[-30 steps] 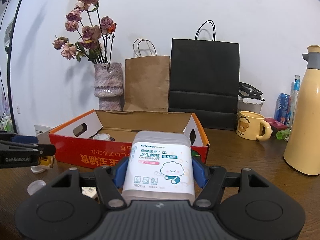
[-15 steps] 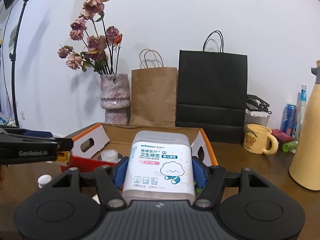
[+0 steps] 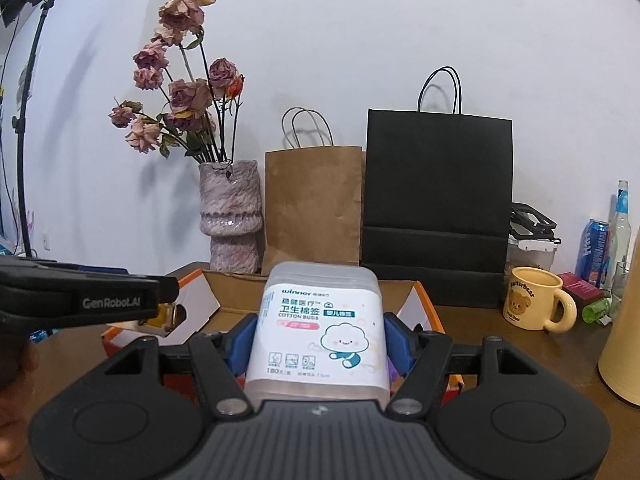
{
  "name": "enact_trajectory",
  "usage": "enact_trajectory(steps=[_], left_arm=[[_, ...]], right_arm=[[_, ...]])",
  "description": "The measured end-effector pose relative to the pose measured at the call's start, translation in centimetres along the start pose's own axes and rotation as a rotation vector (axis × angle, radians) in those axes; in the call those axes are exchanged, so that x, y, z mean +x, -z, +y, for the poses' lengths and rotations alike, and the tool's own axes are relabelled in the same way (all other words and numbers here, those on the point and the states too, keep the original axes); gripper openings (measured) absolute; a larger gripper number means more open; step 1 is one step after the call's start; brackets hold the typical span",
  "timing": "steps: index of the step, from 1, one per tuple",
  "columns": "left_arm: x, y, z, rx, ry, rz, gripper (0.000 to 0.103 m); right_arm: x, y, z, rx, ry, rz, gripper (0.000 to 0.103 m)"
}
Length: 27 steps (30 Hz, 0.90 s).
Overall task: Organize rigid objects
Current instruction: 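Carry the white cube container and cotton-swab box over the cardboard box, then open both tools to release the cube container and swab box into the box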
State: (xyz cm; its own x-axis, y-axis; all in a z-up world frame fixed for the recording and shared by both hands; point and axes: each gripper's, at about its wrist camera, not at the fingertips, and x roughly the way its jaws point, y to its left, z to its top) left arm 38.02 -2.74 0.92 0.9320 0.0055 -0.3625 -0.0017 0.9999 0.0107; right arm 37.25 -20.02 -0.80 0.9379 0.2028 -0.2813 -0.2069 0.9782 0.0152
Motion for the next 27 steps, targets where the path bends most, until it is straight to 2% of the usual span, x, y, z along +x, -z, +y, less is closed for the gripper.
enact_trajectory(steps=[15, 27], left_arm=[[5.7, -1.6, 0.0, -0.043, -0.025, 0.026, 0.05], [9.1, -1.0, -0.3, -0.011, -0.049, 0.083, 0.05]], right_arm=[[6.2, -1.1, -0.7, 0.034, 0.002, 0.008, 0.065], [10.0, -0.8, -1.5, 0.02, 0.0, 0.057, 0.065]])
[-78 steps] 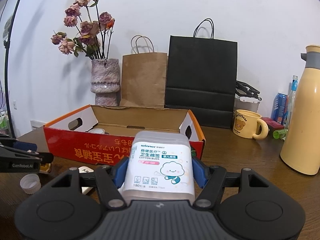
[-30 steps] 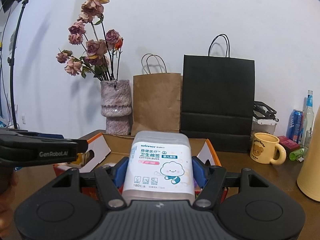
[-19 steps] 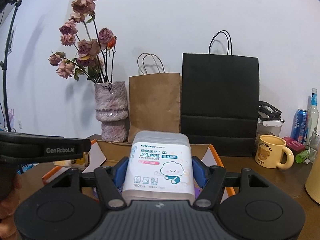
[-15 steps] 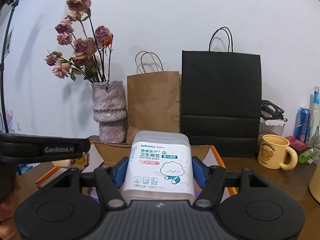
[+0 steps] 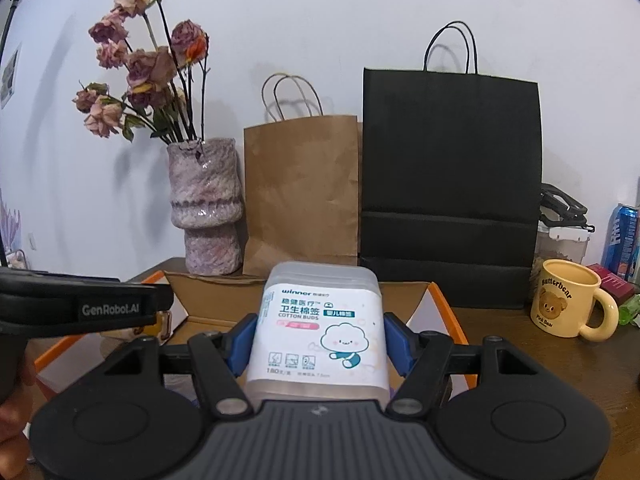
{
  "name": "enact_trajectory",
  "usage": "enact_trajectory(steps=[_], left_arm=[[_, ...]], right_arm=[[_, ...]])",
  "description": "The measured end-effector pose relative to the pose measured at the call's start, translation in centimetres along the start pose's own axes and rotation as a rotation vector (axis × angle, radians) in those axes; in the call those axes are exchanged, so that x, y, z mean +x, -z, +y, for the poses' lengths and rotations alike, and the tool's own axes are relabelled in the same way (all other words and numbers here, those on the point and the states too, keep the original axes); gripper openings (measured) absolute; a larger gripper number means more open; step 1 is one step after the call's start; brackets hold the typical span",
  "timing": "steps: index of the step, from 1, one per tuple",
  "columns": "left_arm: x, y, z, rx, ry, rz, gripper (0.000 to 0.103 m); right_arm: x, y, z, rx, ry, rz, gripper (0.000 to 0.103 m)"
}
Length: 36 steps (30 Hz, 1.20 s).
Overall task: Organize rigid objects
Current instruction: 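Open both tools to release the cube container and swab box into the box, then move both tools back from the box toward the table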
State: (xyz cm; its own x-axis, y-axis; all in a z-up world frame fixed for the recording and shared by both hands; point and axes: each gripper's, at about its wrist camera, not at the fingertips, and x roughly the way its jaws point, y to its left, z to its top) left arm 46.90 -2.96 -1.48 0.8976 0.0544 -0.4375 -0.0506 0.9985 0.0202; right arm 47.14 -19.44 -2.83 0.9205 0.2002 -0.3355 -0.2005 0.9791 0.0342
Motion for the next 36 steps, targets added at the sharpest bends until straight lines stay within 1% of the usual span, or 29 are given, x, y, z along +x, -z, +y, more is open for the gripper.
enact_trajectory(steps=[3, 5, 6, 7, 8, 9, 13, 26, 36], left_arm=[[0.2, 0.2, -0.1, 0.01, -0.004, 0.006, 0.052], [0.1, 0.2, -0.2, 0.018, -0.017, -0.005, 0.071], [0.0, 0.3, -0.1, 0.017, -0.025, -0.011, 0.089], [-0.1, 0.3, -0.1, 0.014, -0.036, -0.02, 0.098], [-0.2, 0.3, 0.0, 0.012, -0.042, -0.027, 0.099], [-0.2, 0.2, 0.1, 0.01, -0.044, -0.027, 0.102], [-0.1, 0.0, 0.3, -0.004, -0.052, -0.016, 0.103], [-0.3, 0.2, 0.0, 0.008, -0.055, -0.011, 0.103], [-2.3, 0.4, 0.3, 0.002, -0.04, -0.034, 0.103]], right_arm=[[0.7, 0.2, -0.2, -0.003, 0.005, 0.024, 0.066], [1.1, 0.5, -0.4, -0.001, 0.007, 0.047, 0.066], [1.1, 0.6, -0.5, -0.004, 0.015, 0.049, 0.073], [1.2, 0.7, -0.4, -0.008, 0.029, 0.05, 0.089], [1.1, 0.8, -0.4, -0.012, 0.039, 0.047, 0.096], [1.0, 0.8, -0.4, -0.016, 0.048, 0.042, 0.103], [0.9, 0.8, -0.6, -0.011, 0.056, 0.042, 0.103], [0.7, 0.9, -0.7, -0.005, 0.056, 0.046, 0.103], [-1.1, 0.9, -0.8, 0.005, 0.052, 0.031, 0.103]])
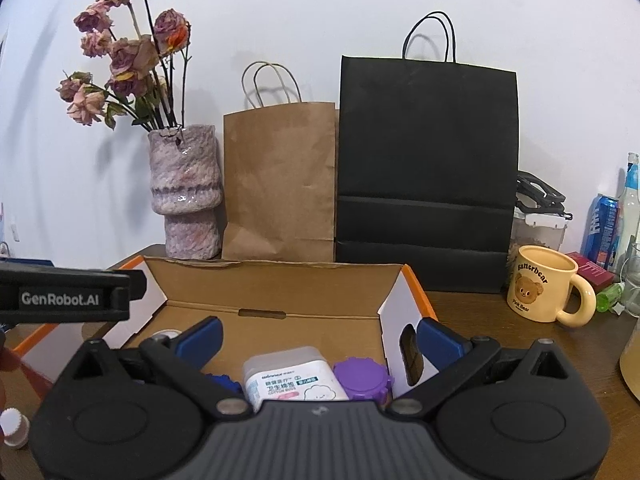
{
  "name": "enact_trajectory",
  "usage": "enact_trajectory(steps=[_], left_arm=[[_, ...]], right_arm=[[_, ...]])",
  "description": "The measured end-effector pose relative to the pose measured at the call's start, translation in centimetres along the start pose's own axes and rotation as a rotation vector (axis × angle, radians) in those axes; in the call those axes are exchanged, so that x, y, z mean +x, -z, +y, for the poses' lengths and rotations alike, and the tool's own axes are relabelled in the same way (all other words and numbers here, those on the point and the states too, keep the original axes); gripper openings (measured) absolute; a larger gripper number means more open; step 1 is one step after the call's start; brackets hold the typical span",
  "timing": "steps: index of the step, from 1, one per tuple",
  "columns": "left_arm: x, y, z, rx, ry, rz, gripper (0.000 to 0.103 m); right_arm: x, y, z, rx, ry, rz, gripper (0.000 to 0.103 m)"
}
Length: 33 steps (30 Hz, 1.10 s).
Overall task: Organize rigid objects
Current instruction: 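Move both tools back from the box toward the table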
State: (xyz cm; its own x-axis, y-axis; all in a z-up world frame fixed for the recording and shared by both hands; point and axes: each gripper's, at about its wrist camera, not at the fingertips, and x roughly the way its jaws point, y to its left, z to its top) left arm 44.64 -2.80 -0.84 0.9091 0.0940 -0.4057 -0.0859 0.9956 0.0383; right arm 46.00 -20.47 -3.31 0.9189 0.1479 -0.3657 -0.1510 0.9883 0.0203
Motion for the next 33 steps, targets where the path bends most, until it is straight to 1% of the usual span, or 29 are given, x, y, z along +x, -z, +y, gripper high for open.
enact_trajectory(steps=[8, 18, 27, 33], left_arm=[[-2.1, 0.4, 0.5, -0.002, 0.014, -0.016, 0.103], [-4.7, 1.1, 1.4, -0.015, 0.018, -0.021, 0.103], [-7.4, 2.5, 2.5, -0.016, 0.018, -0.006, 0.103], [-9.5, 4.0, 3.4, -0.008, 0.017, 0.009, 0.103]], right_arm=[[-1.9, 0.6, -0.2, -0.001, 0.0, -0.005, 0.103], [-5.2, 1.6, 0.1, -0.016, 0.005, -0.008, 0.103], [-8.1, 2.6, 0.7, -0.02, 0.0, 0.004, 0.103], [-10.5, 3.8, 1.2, -0.029, -0.004, 0.015, 0.103]])
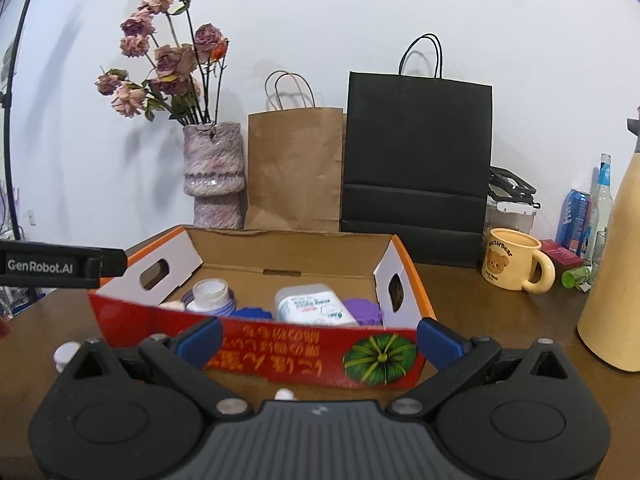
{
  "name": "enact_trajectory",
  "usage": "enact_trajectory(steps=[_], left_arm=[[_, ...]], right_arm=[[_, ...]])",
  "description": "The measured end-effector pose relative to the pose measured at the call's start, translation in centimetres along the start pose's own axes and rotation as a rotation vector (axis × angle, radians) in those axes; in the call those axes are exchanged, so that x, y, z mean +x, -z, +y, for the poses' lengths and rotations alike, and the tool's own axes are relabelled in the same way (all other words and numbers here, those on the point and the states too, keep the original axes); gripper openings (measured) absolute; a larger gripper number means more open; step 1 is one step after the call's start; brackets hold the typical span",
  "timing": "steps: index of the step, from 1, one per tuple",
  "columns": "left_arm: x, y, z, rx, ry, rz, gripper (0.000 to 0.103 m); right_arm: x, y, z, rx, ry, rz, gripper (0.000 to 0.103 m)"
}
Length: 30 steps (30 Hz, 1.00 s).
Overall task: Organize rigid objects
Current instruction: 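Move both tools back from the box toward the table, then lower the right tool onto the white remote and close on it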
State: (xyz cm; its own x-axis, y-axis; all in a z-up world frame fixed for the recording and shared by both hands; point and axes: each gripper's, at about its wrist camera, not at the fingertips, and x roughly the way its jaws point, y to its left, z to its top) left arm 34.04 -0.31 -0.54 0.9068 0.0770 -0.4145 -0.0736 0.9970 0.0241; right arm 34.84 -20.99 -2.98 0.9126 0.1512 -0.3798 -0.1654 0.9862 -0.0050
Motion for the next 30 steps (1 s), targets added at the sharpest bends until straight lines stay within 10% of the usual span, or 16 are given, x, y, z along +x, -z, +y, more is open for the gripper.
enact_trajectory(steps=[30], left_arm=[[-6.5, 7.0, 3.5, 0.038, 0.004, 0.119, 0.103]], right_arm=[[-8.8, 5.6, 3.2, -0.051, -0.026, 0.075, 0.103]])
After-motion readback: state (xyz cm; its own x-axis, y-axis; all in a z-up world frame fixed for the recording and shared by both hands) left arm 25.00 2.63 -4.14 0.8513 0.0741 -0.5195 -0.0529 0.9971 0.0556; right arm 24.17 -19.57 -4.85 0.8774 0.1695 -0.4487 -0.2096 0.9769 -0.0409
